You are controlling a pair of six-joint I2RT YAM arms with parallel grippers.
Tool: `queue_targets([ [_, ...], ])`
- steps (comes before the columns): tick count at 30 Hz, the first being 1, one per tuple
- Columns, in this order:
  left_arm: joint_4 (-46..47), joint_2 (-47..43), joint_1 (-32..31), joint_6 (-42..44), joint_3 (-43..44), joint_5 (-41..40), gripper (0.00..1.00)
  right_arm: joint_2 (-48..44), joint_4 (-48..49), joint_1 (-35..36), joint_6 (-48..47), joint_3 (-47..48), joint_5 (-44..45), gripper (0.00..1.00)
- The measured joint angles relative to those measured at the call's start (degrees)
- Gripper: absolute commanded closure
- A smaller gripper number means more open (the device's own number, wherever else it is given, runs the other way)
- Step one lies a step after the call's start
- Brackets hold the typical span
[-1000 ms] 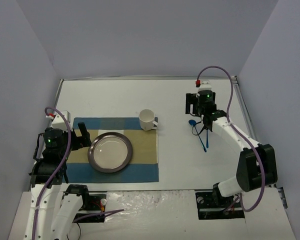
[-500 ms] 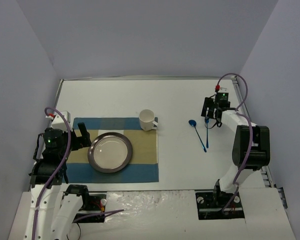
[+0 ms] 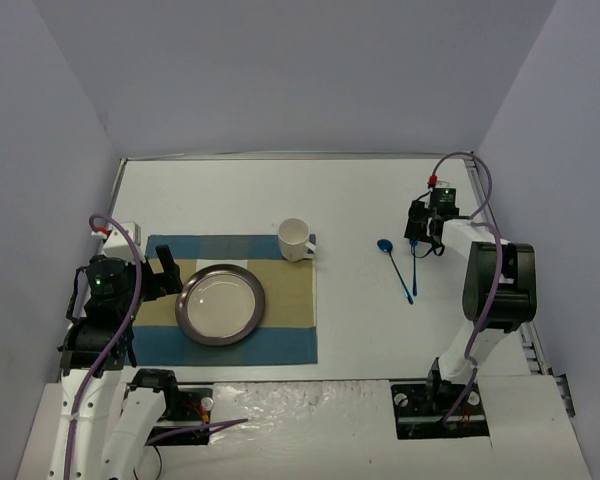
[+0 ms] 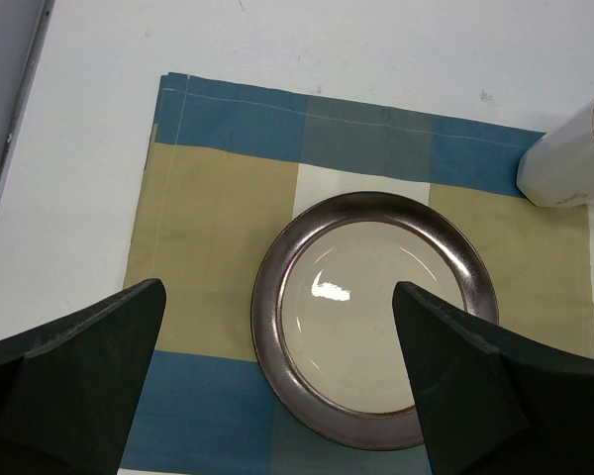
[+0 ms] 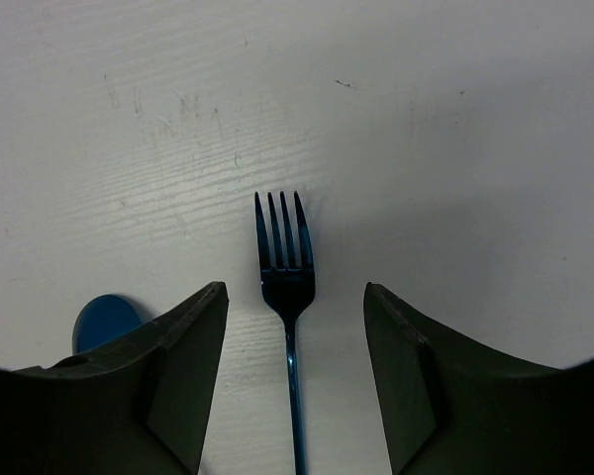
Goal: Set the dinner table for one person
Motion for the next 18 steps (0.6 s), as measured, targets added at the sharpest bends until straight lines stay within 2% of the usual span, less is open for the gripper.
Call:
queue_targets([
  [3, 0.0, 0.0, 0.0, 0.0, 0.0, 0.0, 0.03, 0.0, -0.7, 0.3, 0.4, 0.0, 0.1, 0.54],
  [13, 0.0, 0.0, 0.0, 0.0, 0.0, 0.2, 0.03, -0.1, -2.2, 2.0, 2.0, -3.1, 1.6, 0.61],
  [16, 0.0, -0.1, 0.0, 0.0, 0.0, 0.2, 0.03, -0.2, -2.0, 2.6, 2.1, -3.5, 2.2, 0.7],
  [18, 0.0, -0.2, 0.0, 0.0, 0.0, 0.3, 0.03, -0.4, -1.8, 2.8, 2.2, -3.8, 3.0, 0.73],
])
